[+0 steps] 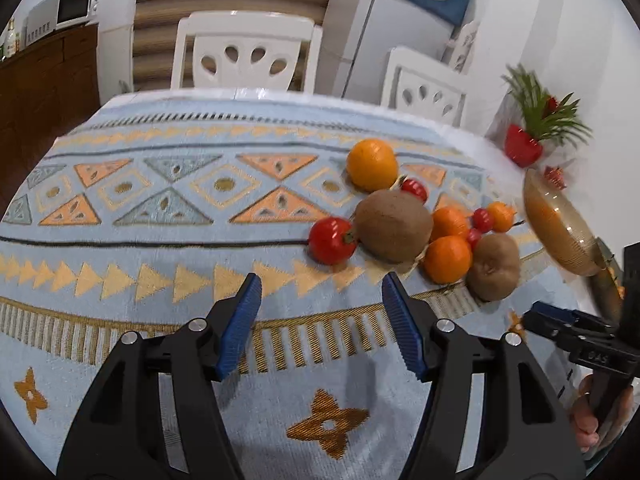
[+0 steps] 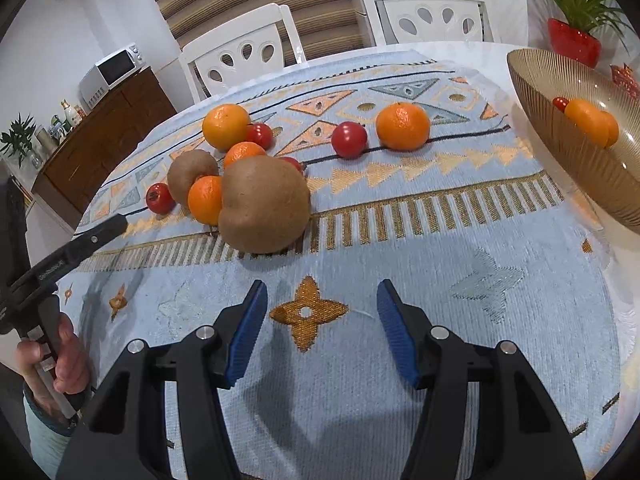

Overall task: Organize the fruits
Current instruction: 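Move both open tools back over the fruit rows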

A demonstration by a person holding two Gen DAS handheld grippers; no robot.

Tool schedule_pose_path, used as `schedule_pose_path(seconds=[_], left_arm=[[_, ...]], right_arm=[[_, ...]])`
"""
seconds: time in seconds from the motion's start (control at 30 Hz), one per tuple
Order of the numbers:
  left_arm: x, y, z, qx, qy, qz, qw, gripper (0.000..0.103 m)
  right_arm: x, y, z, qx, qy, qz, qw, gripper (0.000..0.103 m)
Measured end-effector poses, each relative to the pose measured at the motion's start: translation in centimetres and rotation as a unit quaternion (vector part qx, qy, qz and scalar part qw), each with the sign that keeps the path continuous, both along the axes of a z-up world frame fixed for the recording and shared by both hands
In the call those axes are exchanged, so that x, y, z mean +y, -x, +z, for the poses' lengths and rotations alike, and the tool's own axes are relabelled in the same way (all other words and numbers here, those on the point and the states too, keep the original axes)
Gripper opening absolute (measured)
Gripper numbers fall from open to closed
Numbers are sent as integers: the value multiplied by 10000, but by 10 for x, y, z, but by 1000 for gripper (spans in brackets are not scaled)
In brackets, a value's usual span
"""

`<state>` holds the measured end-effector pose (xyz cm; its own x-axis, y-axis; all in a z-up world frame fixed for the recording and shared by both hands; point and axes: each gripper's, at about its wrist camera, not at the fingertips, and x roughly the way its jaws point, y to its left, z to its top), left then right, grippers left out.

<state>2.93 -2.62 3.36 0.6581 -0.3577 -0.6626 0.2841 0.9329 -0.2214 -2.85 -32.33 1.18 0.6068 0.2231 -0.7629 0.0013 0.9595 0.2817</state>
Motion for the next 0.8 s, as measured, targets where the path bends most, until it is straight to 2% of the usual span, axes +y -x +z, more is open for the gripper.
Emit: schedule_pose_path(seconds=[0.07,0.47,0.53,0.6,0.8], left_arm=[[-1,2,-1,-23,-64,24,10000,73],[-2,-10,-14,410,-187,30,9990,73],[-2,-11,-15,462,-175,11,9988,77],[-2,-11,-15,481,-181,65,9987,89],[3,-12,-15,519,-59,160,9985,93]], right_arm=[[0,0,0,-12,5,-7,10000,57],[10,-2,-2,10,310,80,9995,63],[11,-2,-2,11,334,86,9994,63],[11,-2,-2,11,333,96,9994,65],[13,-2,-2,14,342,153,9993,69]])
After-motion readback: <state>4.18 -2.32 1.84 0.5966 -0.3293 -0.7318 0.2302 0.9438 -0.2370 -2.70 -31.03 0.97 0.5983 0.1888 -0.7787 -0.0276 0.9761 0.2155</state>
